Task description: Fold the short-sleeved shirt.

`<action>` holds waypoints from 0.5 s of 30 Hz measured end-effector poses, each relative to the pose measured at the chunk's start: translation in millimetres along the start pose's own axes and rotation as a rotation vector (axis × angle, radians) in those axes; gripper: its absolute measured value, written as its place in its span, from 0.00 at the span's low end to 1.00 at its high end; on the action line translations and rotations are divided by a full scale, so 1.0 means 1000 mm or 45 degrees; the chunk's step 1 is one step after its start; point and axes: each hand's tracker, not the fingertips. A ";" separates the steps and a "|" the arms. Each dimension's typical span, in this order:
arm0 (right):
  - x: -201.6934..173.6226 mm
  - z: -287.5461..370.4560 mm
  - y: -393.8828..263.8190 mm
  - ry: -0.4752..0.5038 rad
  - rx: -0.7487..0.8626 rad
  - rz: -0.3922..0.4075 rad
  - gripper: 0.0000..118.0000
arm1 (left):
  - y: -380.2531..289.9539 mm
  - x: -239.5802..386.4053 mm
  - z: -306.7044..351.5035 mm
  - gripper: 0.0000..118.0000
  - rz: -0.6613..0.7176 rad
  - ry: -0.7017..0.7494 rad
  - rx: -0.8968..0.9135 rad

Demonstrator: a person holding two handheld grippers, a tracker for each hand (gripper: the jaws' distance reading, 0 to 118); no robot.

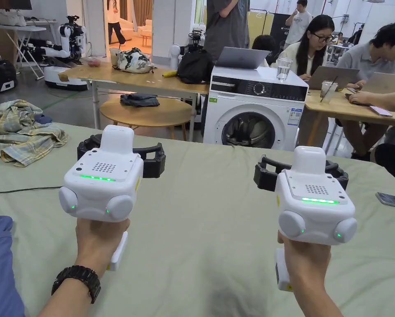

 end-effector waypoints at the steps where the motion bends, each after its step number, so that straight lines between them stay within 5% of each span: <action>1: 0.000 0.000 -0.002 0.006 -0.003 -0.002 1.00 | 0.001 0.001 0.002 0.97 -0.007 0.002 0.002; 15: 0.000 0.010 -0.004 -0.007 -0.002 -0.003 1.00 | 0.002 0.001 0.011 0.97 0.002 0.023 0.013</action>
